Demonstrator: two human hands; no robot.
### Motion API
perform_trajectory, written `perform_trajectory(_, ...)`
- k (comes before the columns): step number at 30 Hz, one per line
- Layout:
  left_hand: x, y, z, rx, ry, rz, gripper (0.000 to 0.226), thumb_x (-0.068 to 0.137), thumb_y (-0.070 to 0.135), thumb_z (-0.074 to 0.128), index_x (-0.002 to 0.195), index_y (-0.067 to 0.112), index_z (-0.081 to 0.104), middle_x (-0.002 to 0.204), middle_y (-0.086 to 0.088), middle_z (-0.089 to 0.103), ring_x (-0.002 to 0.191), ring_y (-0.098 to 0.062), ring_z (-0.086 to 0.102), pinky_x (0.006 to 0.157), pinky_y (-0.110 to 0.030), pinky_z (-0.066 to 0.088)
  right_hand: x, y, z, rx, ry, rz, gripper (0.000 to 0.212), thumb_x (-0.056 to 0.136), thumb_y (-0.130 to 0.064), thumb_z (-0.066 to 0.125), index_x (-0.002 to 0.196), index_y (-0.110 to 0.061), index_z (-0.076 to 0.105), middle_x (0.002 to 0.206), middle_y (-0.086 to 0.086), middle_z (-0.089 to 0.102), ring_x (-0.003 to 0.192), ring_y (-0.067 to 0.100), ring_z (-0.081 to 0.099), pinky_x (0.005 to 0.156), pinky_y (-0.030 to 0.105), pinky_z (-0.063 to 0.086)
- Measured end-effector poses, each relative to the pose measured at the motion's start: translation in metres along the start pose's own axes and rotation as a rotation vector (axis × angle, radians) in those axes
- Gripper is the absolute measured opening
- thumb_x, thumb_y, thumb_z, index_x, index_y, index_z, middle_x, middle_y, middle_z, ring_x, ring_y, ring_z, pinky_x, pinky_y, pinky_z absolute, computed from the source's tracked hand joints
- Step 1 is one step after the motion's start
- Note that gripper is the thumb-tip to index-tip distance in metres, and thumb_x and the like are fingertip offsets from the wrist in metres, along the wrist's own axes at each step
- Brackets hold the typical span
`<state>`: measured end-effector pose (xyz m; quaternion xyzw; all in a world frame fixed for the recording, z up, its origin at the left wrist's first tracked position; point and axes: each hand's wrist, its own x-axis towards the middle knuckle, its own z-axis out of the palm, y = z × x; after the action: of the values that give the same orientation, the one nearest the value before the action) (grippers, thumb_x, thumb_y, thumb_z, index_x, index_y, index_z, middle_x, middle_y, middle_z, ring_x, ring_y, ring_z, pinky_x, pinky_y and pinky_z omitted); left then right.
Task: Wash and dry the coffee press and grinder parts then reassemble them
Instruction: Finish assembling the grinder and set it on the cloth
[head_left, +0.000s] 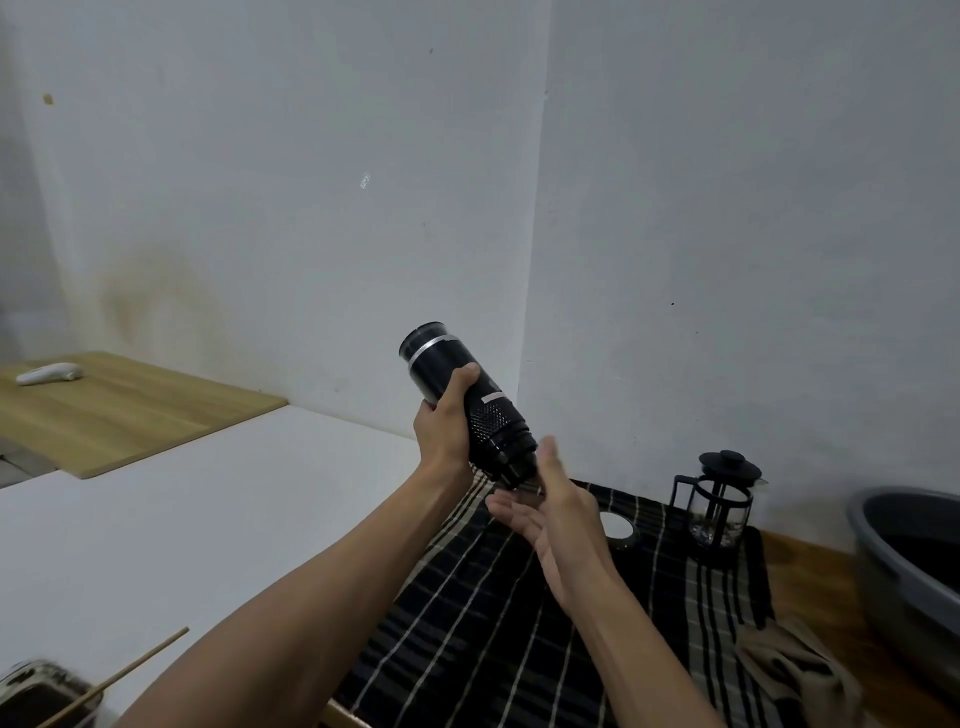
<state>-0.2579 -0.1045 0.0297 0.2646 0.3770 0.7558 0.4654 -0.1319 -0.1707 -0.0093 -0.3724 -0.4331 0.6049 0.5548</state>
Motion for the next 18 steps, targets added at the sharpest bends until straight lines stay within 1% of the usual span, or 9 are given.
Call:
perform_trajectory(2,0.002,0.002,-0.001,-0.005,0.022,-0.003,0.045,0.078,0.038,0.08,0.109,0.006,0.07,0.085,-0.006,0.071,0.069,-0.022,0.068,0.063,-0.032,0.057,0.001,0.004,-0.003,-0.088,-0.033,-0.073,0.037,0.097,-0.03,0.07,0.115,0.002,0.067,0.086,0.015,0.079,0.084,0.028,0.078,0.085,0.038,0.063)
perform_trajectory(4,0.003,0.004,-0.002,-0.004,0.034,0.002,0.043,0.078,0.038,0.08,0.107,0.008,0.07,0.086,-0.006,0.071,0.07,-0.022,0.068,0.065,-0.033,0.058,0.003,0.004,0.0,-0.143,-0.001,-0.055,0.037,0.101,-0.031,0.065,0.108,0.005,0.069,0.076,0.013,0.077,0.072,0.026,0.077,0.07,0.031,0.064)
perform_trajectory(7,0.001,0.003,-0.002,-0.024,0.057,-0.034,0.042,0.078,0.038,0.08,0.106,0.009,0.068,0.085,-0.005,0.071,0.069,-0.022,0.068,0.066,-0.034,0.058,0.007,-0.006,0.005,-0.205,0.03,0.115,0.075,0.106,-0.057,0.035,0.091,0.008,0.071,0.064,0.017,0.071,0.049,0.023,0.068,0.044,0.026,0.055)
perform_trajectory(9,0.001,0.0,-0.004,-0.056,0.085,-0.065,0.046,0.077,0.038,0.08,0.108,0.007,0.068,0.086,-0.006,0.072,0.071,-0.023,0.069,0.071,-0.037,0.06,0.012,-0.012,0.005,-0.317,0.008,0.146,0.09,0.104,-0.065,0.021,0.088,0.008,0.071,0.066,0.02,0.072,0.05,0.027,0.069,0.044,0.028,0.055)
perform_trajectory(11,0.003,-0.002,-0.007,-0.079,0.115,-0.089,0.052,0.074,0.04,0.082,0.111,0.006,0.067,0.088,-0.008,0.074,0.072,-0.025,0.071,0.076,-0.042,0.061,0.012,-0.016,-0.001,-0.383,-0.015,0.164,0.097,0.1,-0.072,0.017,0.092,0.009,0.071,0.073,0.024,0.075,0.059,0.033,0.074,0.051,0.033,0.06)
perform_trajectory(12,0.004,-0.003,-0.009,-0.09,0.127,-0.102,0.054,0.072,0.041,0.082,0.111,0.006,0.067,0.089,-0.008,0.074,0.072,-0.026,0.072,0.075,-0.043,0.062,0.011,-0.018,-0.004,-0.412,-0.021,0.177,0.096,0.098,-0.075,0.021,0.096,0.008,0.069,0.076,0.025,0.075,0.065,0.035,0.076,0.056,0.036,0.062)
perform_trajectory(14,0.006,-0.004,-0.011,-0.099,0.156,-0.115,0.054,0.072,0.042,0.082,0.11,0.006,0.067,0.091,-0.009,0.075,0.071,-0.027,0.072,0.074,-0.041,0.062,0.008,-0.017,-0.009,-0.437,-0.026,0.16,0.081,0.094,-0.075,0.045,0.113,0.003,0.062,0.088,0.023,0.077,0.072,0.032,0.078,0.066,0.04,0.065)
perform_trajectory(16,0.007,-0.005,-0.012,-0.095,0.181,-0.112,0.053,0.073,0.042,0.081,0.11,0.006,0.067,0.091,-0.008,0.075,0.072,-0.026,0.072,0.072,-0.039,0.062,0.009,-0.008,-0.014,-0.525,-0.035,0.04,0.076,0.085,-0.063,0.072,0.138,-0.015,0.048,0.107,0.012,0.073,0.077,0.021,0.079,0.079,0.042,0.065)
perform_trajectory(18,0.005,-0.008,-0.012,-0.09,0.165,-0.113,0.052,0.074,0.042,0.08,0.11,0.006,0.068,0.091,-0.008,0.074,0.072,-0.026,0.071,0.07,-0.037,0.061,0.013,-0.002,-0.013,-0.619,-0.008,-0.118,0.072,0.084,-0.049,0.079,0.14,-0.017,0.049,0.113,-0.002,0.071,0.08,0.011,0.078,0.088,0.038,0.061)
